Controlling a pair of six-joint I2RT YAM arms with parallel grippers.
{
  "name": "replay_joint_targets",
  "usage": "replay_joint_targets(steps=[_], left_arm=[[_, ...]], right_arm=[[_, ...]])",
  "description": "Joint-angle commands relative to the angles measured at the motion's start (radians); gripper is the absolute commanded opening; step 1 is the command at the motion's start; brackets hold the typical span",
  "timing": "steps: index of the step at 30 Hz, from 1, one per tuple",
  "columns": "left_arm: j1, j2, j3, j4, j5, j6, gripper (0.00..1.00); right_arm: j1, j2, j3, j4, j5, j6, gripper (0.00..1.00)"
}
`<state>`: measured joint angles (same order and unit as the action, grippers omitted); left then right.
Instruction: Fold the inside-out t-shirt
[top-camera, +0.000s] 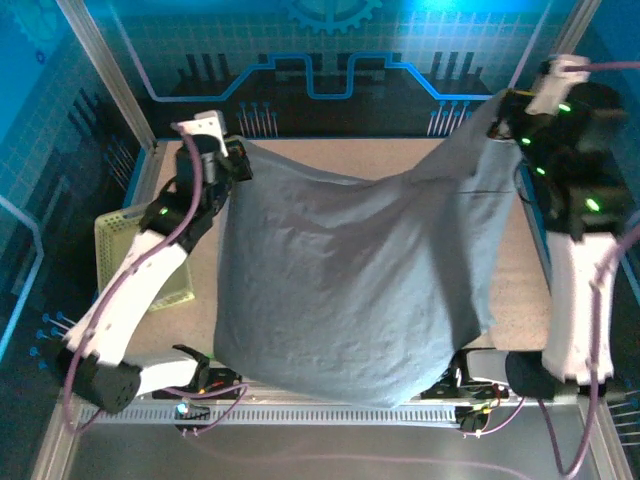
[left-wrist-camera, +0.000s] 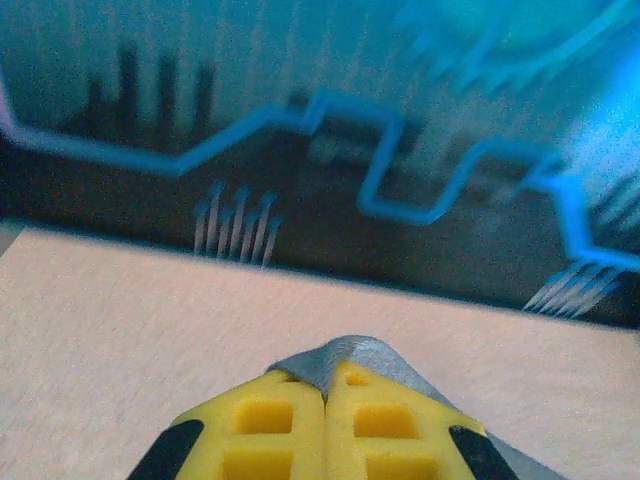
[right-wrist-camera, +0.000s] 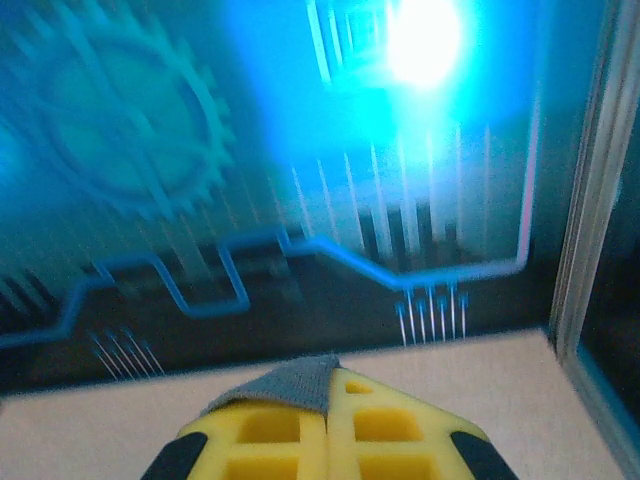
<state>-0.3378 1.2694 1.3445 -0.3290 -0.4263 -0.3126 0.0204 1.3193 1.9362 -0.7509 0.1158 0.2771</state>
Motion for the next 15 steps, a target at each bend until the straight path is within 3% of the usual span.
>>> replay_joint_targets(steps=[1, 4, 8, 15], left_arm=[[0.068, 0.1, -0.057, 0.059, 0.022, -0.084, 0.0], [0.1, 0.257, -0.038, 0.102, 0.075, -0.104, 0.0], [0.157, 0.474, 0.045, 0.136, 0.191, -0.145, 0.0], [0.24, 0.807, 0.288, 0.088, 0.34, -0.209, 0.0]], right_arm=[[0.009, 0.077, -0.117, 0.135, -0.02, 0.01, 0.0], [0.028, 0.227, -0.145, 0.173, -0.01, 0.002, 0.0], [0.053, 0.489, -0.01, 0.155, 0.033, -0.007, 0.0], [0.064, 1.013, 0.589, -0.077, 0.102, 0.006, 0.0]])
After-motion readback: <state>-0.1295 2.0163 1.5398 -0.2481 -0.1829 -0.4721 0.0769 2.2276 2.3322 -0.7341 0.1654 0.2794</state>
